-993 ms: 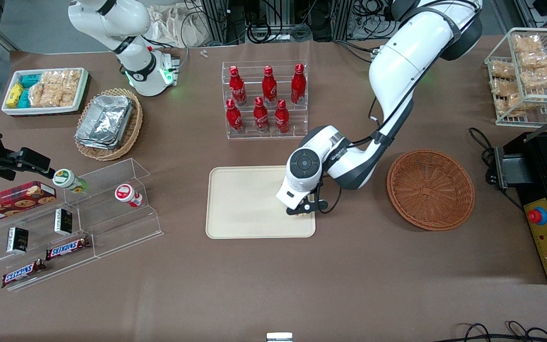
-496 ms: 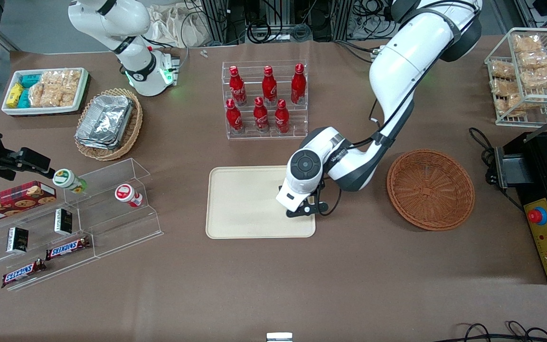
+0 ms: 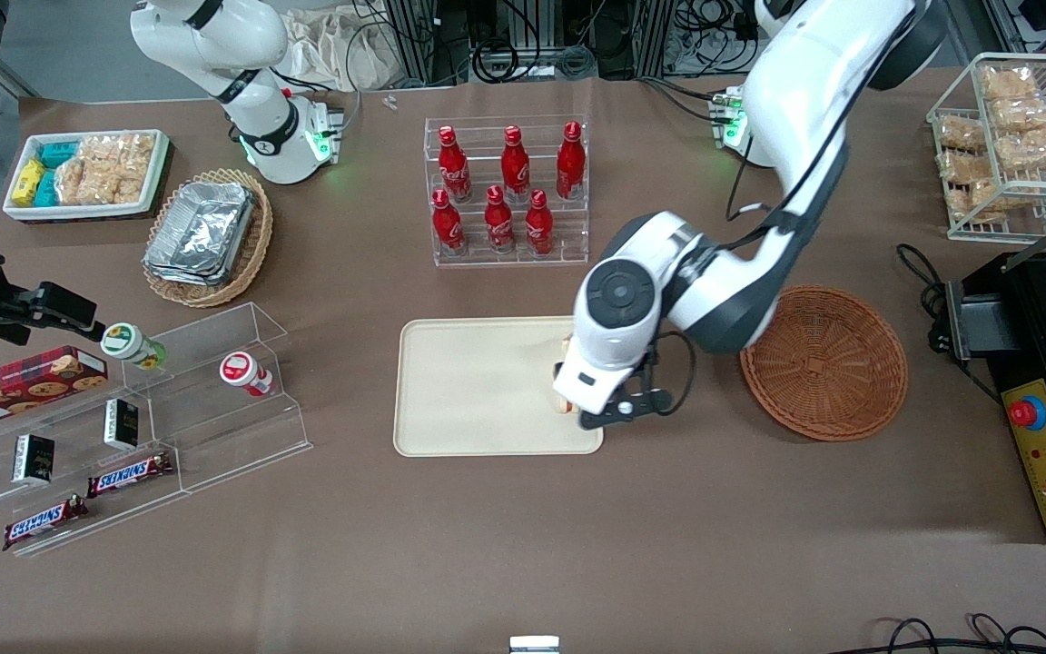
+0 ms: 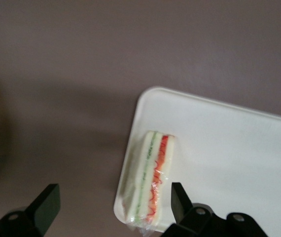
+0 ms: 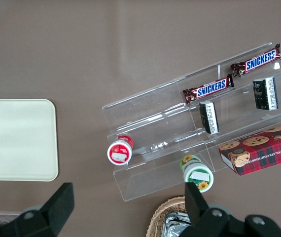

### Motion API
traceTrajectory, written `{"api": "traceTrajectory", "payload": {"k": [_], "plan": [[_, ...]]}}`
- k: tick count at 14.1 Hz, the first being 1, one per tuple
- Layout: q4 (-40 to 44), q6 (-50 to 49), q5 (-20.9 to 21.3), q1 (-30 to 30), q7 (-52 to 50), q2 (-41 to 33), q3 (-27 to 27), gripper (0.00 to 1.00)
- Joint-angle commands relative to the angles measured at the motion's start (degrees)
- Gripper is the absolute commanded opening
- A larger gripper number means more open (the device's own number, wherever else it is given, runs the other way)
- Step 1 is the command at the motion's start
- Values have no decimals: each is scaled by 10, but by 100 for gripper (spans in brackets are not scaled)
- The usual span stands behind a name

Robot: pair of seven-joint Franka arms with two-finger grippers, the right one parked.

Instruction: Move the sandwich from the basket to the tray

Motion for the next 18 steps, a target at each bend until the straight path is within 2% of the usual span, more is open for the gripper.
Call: {"api": "traceTrajectory", "payload": {"k": [1, 5, 8, 13, 16, 18], "plan": [[-36, -30, -22, 61, 32, -88, -3, 100], [-38, -125, -71, 143, 154, -156, -2, 100], [-74, -128, -75, 201, 231, -201, -2, 100], [-107, -131, -94, 307, 432, -232, 0, 100], [-107, -155, -95, 268, 488, -239, 76, 100], [-102, -153, -97, 268, 511, -234, 84, 100]]}}
